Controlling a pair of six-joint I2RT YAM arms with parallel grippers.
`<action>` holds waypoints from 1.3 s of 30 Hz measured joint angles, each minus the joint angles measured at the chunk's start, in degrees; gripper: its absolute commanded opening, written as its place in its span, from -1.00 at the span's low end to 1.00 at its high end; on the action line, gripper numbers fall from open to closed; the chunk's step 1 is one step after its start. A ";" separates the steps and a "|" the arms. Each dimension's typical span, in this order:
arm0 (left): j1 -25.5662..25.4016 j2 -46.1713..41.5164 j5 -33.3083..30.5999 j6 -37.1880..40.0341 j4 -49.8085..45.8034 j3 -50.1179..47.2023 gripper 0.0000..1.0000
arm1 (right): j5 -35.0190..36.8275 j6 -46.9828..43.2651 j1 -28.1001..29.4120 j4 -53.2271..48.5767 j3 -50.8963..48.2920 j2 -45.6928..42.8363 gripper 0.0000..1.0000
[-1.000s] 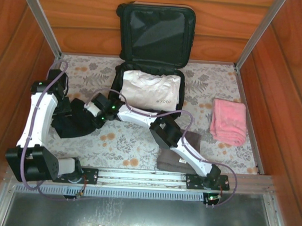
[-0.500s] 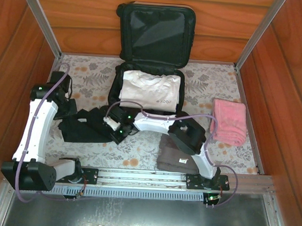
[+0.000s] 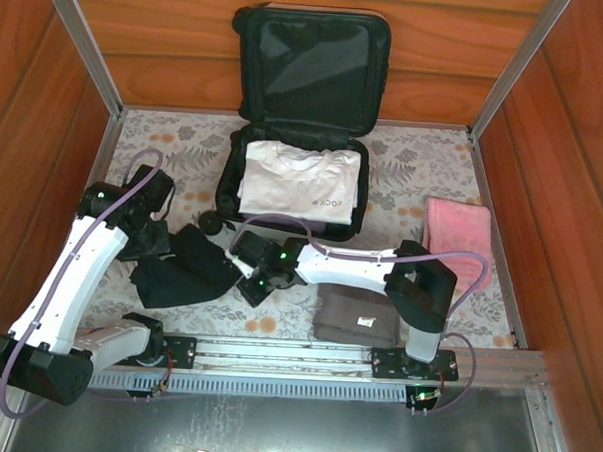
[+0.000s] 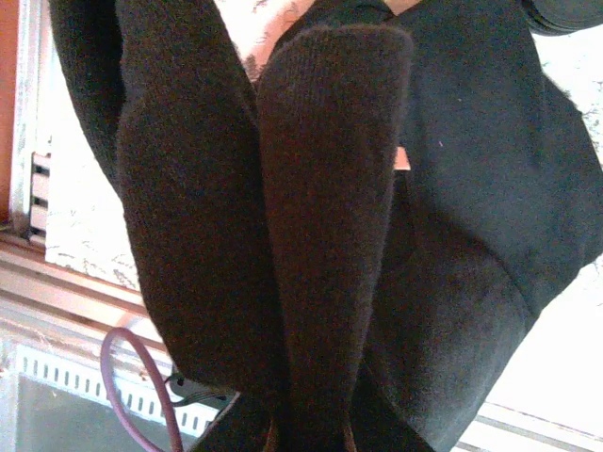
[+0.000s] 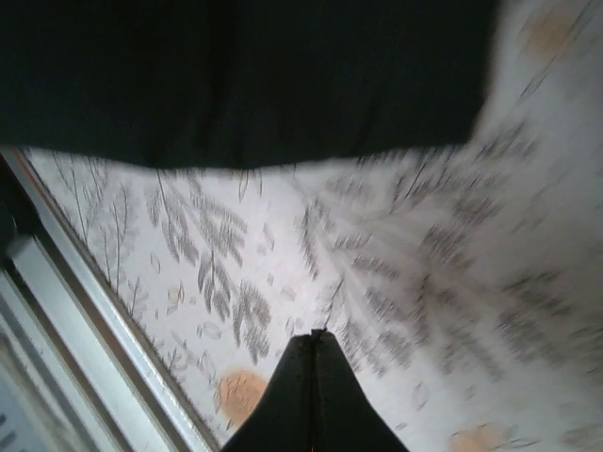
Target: Pack the luggage
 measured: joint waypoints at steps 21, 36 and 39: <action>-0.63 -4.96 1.84 -2.21 -1.90 -1.09 -1.00 | -3.48 -12.09 -1.77 4.66 30.84 29.40 -1.00; -11.67 -2.08 10.10 -5.46 2.95 -3.87 -1.00 | 4.17 7.08 2.86 -2.75 -1.88 4.92 -1.00; -14.21 0.83 11.19 -6.21 6.12 -5.16 -1.00 | 7.58 11.78 2.97 -5.64 -6.12 1.14 -1.00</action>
